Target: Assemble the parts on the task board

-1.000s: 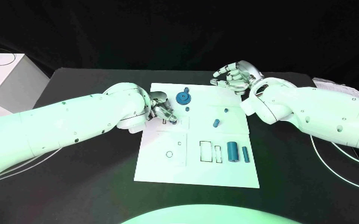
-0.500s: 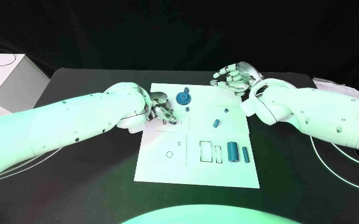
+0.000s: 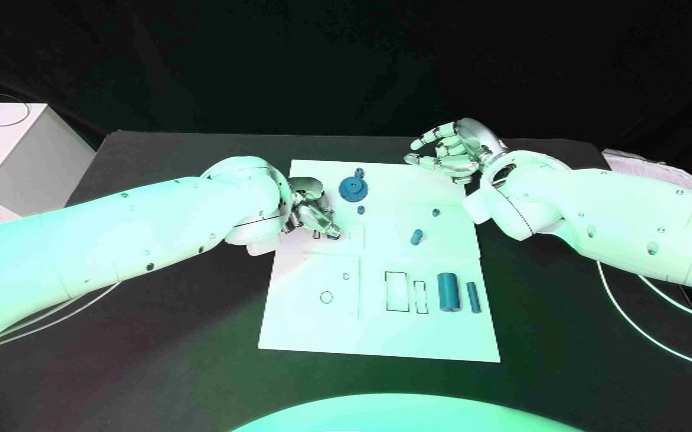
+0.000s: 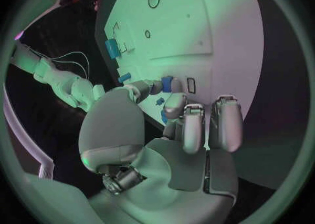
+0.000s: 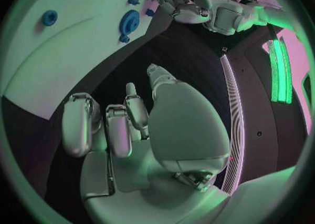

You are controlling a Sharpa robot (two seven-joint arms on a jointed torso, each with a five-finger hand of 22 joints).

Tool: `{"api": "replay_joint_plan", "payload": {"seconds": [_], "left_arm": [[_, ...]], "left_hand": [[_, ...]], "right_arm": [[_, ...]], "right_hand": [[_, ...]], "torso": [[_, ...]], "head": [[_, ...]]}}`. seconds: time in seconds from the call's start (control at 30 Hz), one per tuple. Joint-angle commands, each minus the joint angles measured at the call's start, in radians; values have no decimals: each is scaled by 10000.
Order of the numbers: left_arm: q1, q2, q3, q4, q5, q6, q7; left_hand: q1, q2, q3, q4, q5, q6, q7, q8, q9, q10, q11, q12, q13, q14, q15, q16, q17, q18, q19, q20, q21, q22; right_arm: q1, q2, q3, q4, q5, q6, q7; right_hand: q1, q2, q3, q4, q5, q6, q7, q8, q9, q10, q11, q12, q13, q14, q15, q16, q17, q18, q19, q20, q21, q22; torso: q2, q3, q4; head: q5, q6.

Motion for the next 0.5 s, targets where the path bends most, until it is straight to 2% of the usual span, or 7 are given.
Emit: {"api": "replay_joint_plan", "payload": {"seconds": [0.03, 0.5], "left_arm": [[-17, 48, -15, -19, 27, 331, 7], [-6, 248, -36, -270, 4, 684, -57]], "left_hand": [[44, 80, 1915, -1950, 64, 265, -258, 30, -4, 0, -13, -37, -8, 1036, -53, 28, 2625, -80, 66, -4, 55, 359], [51, 120, 1909, -1925, 48, 273, -249, 18, -2, 15, -5, -34, 8, 1035, -50, 27, 2622, -79, 59, -8, 49, 347]], "right_arm": [[-7, 9, 1, 0, -51, 153, 54], [-9, -4, 1, 11, -51, 142, 51]], "right_hand": [[-87, 43, -29, 6, 37, -93, -6, 40, 15, -2, -24, -17, 55, 659, 30, -62, 1320, 82, -12, 70, -53, 822], [-87, 43, -29, 6, 37, -93, -6, 40, 15, -2, -24, -17, 55, 659, 30, -62, 1320, 82, -12, 70, -53, 822]], "torso": [[3, -7, 5], [-4, 1, 6]], "head": [[-6, -1], [11, -39]]}}
